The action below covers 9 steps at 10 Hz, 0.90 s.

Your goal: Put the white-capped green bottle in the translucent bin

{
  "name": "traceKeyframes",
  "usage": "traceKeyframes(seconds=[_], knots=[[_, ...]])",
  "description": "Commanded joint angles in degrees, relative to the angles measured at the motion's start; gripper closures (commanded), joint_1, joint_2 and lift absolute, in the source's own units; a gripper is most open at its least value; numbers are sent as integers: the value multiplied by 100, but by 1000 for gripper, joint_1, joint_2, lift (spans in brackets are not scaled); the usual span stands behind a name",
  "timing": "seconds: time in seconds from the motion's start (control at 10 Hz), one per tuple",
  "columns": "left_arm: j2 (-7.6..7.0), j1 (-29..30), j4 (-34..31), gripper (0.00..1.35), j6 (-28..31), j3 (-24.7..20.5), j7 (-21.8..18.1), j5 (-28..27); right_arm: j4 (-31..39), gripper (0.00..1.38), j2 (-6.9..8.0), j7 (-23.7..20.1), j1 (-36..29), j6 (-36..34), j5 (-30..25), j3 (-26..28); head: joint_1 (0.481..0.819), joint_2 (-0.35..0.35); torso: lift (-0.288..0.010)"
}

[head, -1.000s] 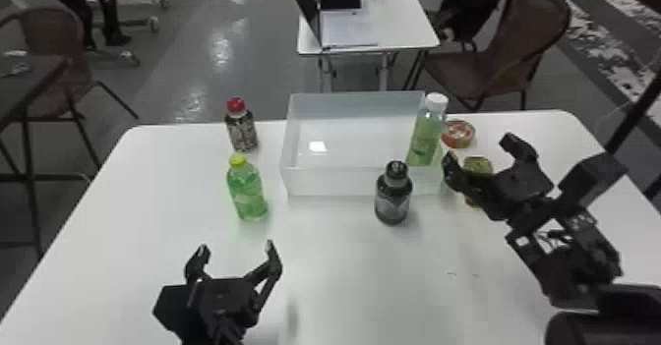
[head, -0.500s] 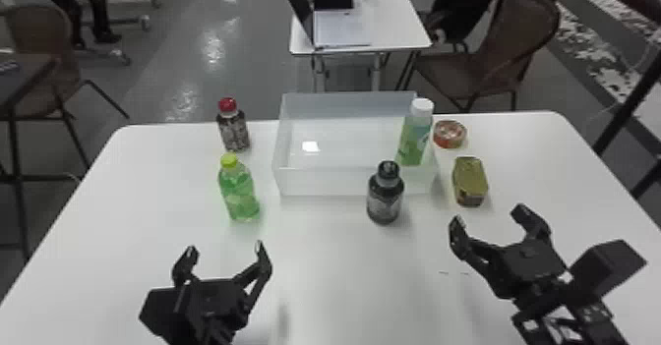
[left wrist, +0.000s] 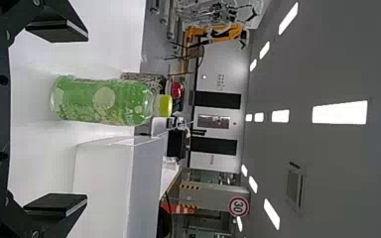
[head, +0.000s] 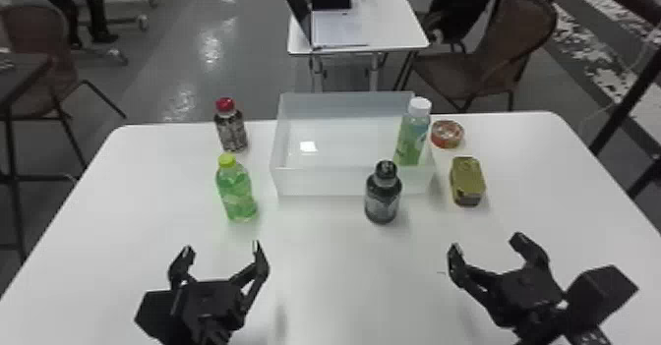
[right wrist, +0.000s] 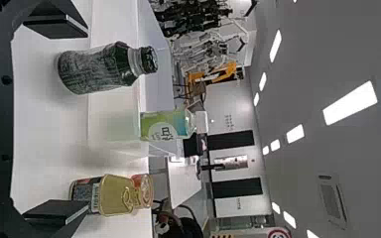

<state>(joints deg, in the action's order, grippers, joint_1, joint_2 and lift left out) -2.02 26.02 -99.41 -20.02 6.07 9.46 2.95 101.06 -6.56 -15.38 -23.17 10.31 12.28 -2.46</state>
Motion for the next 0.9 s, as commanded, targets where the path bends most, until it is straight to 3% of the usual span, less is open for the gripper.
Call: traceKeyframes(seconds=[0.0, 0.8], knots=[[9, 9, -9, 150, -19, 0, 4, -14, -7, 79, -3, 0, 5, -2, -15, 0, 695, 45, -115], [18, 26, -9, 150, -46, -35, 4, -137, 160, 78, -3, 343, -127, -152, -68, 0, 695, 35, -115]])
